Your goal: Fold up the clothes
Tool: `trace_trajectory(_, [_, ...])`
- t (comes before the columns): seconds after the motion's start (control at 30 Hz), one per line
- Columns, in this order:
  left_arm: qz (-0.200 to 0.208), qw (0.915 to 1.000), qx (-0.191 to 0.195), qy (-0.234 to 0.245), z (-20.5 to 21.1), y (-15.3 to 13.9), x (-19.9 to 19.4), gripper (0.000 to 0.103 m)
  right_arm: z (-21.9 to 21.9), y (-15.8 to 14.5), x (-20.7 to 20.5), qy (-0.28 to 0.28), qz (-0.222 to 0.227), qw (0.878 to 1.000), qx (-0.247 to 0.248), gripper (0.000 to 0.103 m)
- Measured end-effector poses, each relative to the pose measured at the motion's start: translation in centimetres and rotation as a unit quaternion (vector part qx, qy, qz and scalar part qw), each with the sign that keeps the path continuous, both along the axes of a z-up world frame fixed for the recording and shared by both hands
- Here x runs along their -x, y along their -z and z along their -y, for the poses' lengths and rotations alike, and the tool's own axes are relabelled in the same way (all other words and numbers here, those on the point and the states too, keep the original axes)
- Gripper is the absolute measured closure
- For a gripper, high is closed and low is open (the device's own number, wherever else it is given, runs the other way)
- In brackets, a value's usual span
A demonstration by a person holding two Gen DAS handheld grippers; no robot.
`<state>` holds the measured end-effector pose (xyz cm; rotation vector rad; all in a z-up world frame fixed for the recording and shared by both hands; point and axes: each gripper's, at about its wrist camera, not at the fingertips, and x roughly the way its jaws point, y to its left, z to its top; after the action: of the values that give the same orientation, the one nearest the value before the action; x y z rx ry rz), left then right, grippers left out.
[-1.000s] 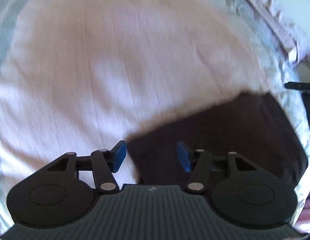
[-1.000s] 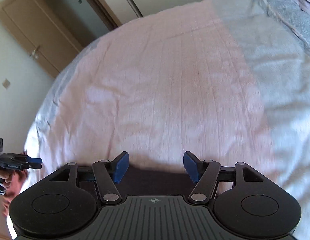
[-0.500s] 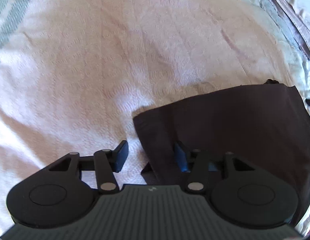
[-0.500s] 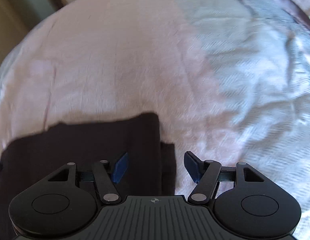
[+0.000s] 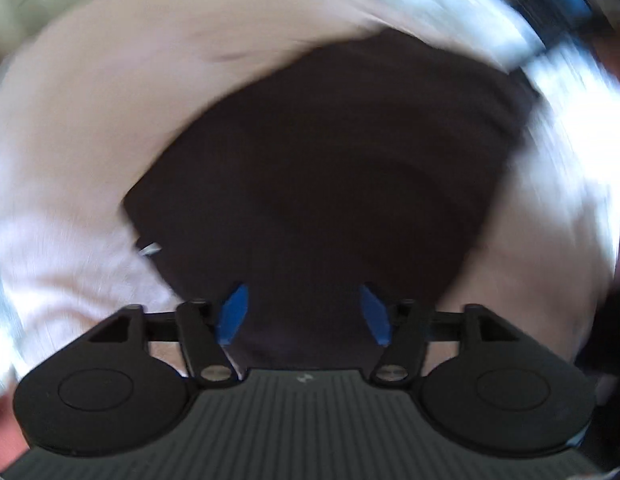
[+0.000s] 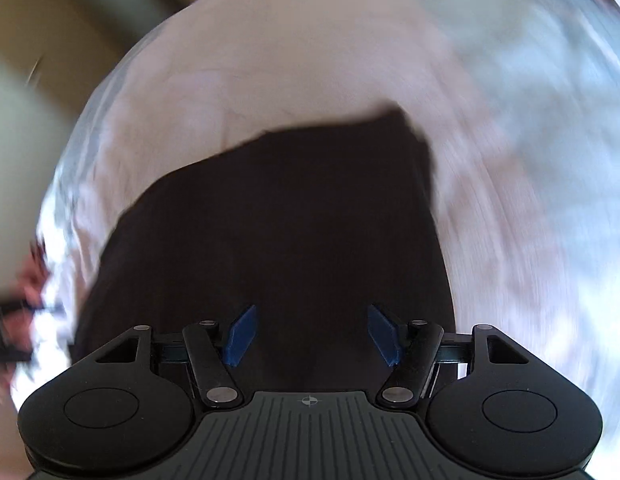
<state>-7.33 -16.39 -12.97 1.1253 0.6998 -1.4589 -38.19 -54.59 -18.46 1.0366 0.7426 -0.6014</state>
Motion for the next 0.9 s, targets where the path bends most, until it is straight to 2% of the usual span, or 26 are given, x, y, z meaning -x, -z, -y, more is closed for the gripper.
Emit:
trace_trajectory(0.07, [0.054,0.9959,-0.014,0.071,-1.2,1.9,2.9,0.038,-1.5,0.5,2.0,0.034,0.012,0.999,-0.027,0.038])
trace_trajectory(0.17, [0.131,0.9813,-0.038,0.136,-2.1,5.2,5.0,0.04,-3.7,1.4,5.0,0.085,0.029,0.994,-0.068,0.038])
trace_trajectory(0.2, [0.146,0.9783,-0.046,0.14,-2.1,6.0,4.9,0.046,-4.4,1.6,6.0,0.101,0.035,0.991,-0.082,0.038])
trace_trajectory(0.23, [0.16,0.9756,-0.053,0.14,-2.1,6.7,4.7,0.062,-5.1,1.9,7.0,0.118,0.041,0.988,-0.095,0.038])
trace_trajectory(0.27, [0.167,0.9747,-0.062,0.135,-1.9,7.2,4.3,0.069,-5.8,2.2,8.0,0.136,0.048,0.984,-0.108,0.038])
trace_trajectory(0.3, [0.164,0.9752,-0.067,0.133,-1.9,7.3,3.8,0.079,-5.8,3.0,8.3,0.161,0.065,0.978,-0.115,0.038])
trace_trajectory(0.37, [0.153,0.9768,-0.071,0.132,-1.9,7.3,3.1,0.087,-5.4,4.8,8.5,0.202,0.113,0.962,-0.143,0.038])
trace_trajectory(0.4, [0.147,0.9776,-0.074,0.131,-1.9,7.2,2.7,0.091,-5.2,5.5,8.6,0.218,0.135,0.954,-0.156,0.061])
trace_trajectory(0.43, [0.147,0.9765,-0.074,0.139,-2.1,7.1,2.5,0.092,-4.6,5.4,9.1,0.231,0.141,0.951,-0.15,0.083])
trace_trajectory(0.47, [0.147,0.9757,-0.073,0.145,-2.2,6.9,2.3,0.093,-4.1,5.3,9.6,0.245,0.147,0.947,-0.145,0.097])
trace_trajectory(0.53, [0.146,0.9751,-0.071,0.151,-2.6,6.5,1.8,0.093,-2.9,5.1,10.6,0.27,0.156,0.941,-0.133,0.097])
trace_trajectory(0.6, [0.149,0.9741,-0.071,0.155,-3.0,6.4,1.6,0.094,-2.1,4.6,10.7,0.252,0.135,0.951,-0.115,0.097])
trace_trajectory(0.77, [0.148,0.977,-0.075,0.134,-3.8,6.1,0.4,0.095,-1.9,3.9,11.2,0.253,0.123,0.953,-0.108,0.096])
trace_trajectory(0.9, [0.148,0.9791,-0.075,0.118,-4.2,6.0,-0.1,0.095,-2.0,4.0,13.8,0.305,0.101,0.941,-0.109,0.095])
